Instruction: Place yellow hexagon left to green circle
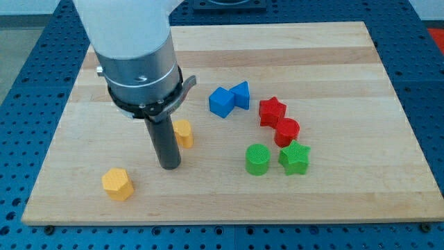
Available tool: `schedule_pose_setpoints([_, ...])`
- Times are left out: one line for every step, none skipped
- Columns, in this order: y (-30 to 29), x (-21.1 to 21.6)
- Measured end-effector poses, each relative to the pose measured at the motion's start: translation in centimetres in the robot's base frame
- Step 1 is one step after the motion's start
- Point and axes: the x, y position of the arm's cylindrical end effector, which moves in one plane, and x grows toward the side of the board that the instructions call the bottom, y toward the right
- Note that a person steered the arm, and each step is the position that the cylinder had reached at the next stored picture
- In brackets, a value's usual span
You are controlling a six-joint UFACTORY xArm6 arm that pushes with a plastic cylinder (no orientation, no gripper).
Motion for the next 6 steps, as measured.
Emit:
schedule_pose_setpoints([0.3, -1.2])
schedule_pose_setpoints([0.8, -4.5])
schedule_pose_setpoints([2.5, -6.1])
schedule_pose_setpoints([1.5, -5.6])
schedule_pose_setpoints([-5.4, -5.1])
schedule_pose_setpoints([-12.6, -4.3])
